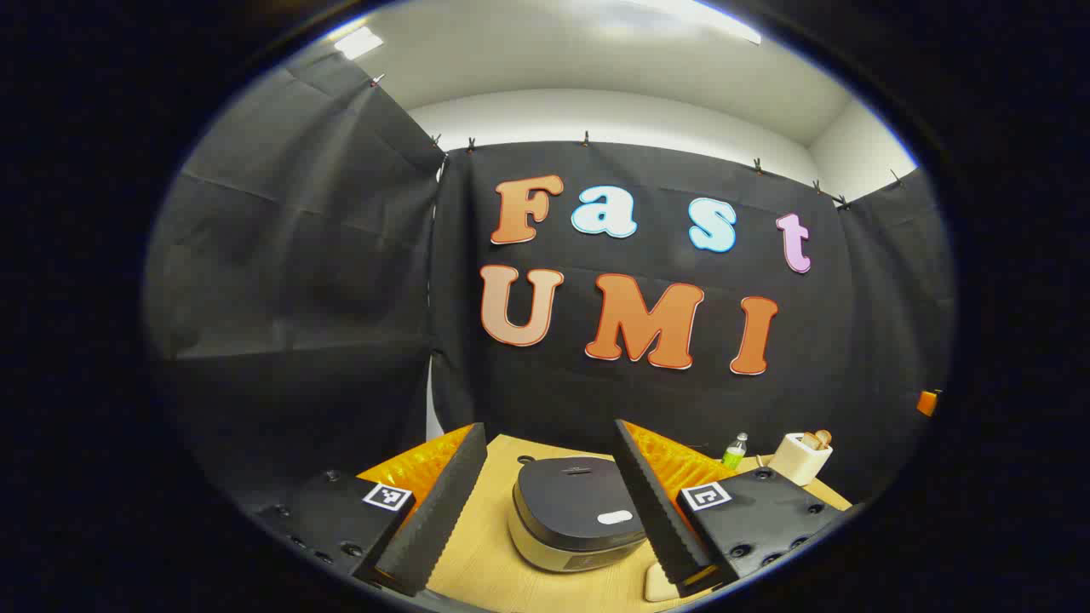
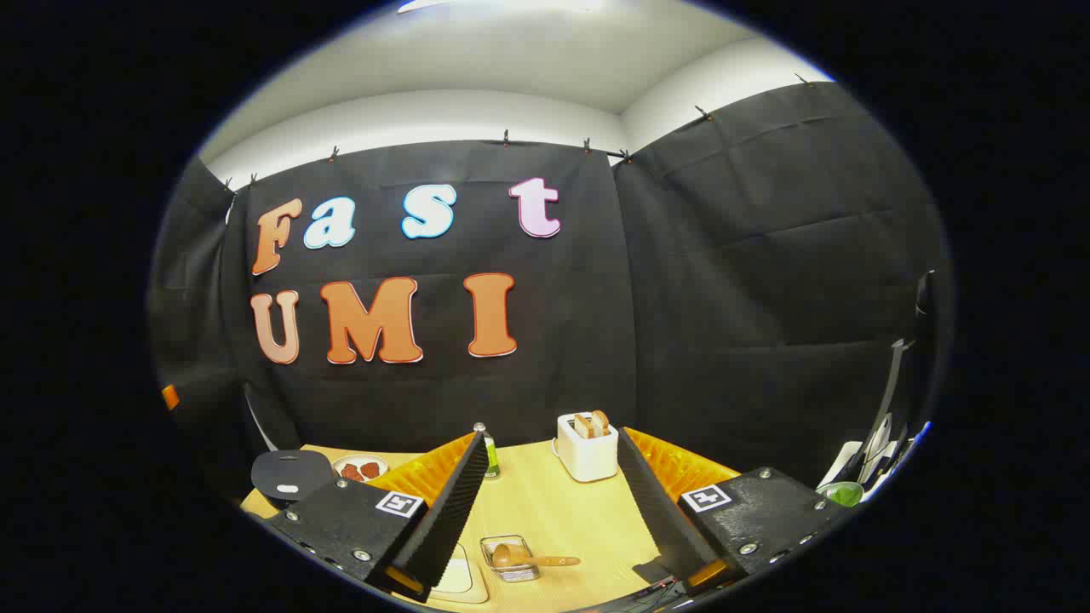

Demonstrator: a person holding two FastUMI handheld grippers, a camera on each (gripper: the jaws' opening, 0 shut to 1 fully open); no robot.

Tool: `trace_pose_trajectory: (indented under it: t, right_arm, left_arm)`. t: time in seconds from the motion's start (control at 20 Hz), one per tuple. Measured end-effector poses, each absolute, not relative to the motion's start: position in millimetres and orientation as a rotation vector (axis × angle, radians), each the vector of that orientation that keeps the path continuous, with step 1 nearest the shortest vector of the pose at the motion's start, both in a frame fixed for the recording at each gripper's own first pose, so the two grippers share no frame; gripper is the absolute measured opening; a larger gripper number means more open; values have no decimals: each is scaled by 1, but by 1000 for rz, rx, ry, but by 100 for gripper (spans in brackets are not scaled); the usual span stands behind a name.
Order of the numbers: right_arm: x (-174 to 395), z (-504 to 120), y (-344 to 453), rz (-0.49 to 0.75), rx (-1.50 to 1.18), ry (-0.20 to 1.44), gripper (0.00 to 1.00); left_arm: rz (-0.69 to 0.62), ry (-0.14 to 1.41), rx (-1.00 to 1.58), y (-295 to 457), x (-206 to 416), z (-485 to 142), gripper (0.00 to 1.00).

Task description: Close the left gripper, press the button to open the rice cooker; take a wooden spoon from the chopstick holder with the right hand, scoop a spoonful of rice and pour it into the rice cooker, then put the wooden spoon back into the chopstick holder.

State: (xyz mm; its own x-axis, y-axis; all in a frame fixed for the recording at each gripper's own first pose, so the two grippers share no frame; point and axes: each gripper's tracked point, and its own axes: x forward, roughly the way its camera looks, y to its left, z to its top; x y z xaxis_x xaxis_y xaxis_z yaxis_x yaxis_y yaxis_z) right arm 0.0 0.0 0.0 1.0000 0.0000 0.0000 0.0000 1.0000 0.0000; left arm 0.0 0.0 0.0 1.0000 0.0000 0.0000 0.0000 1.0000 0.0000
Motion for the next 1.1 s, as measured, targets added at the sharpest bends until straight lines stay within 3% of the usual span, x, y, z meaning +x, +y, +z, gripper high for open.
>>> trace_pose_trajectory:
  t: [0.45, 1.1]
  right_arm:
    - [6, -2, -11, 49, -24, 17, 94]
    - [24, -4, -21, 76, -14, 17, 94]
  left_arm:
    - [-53, -25, 88, -44, -20, 9, 97]
    - [-16, -27, 86, -49, -12, 15, 98]
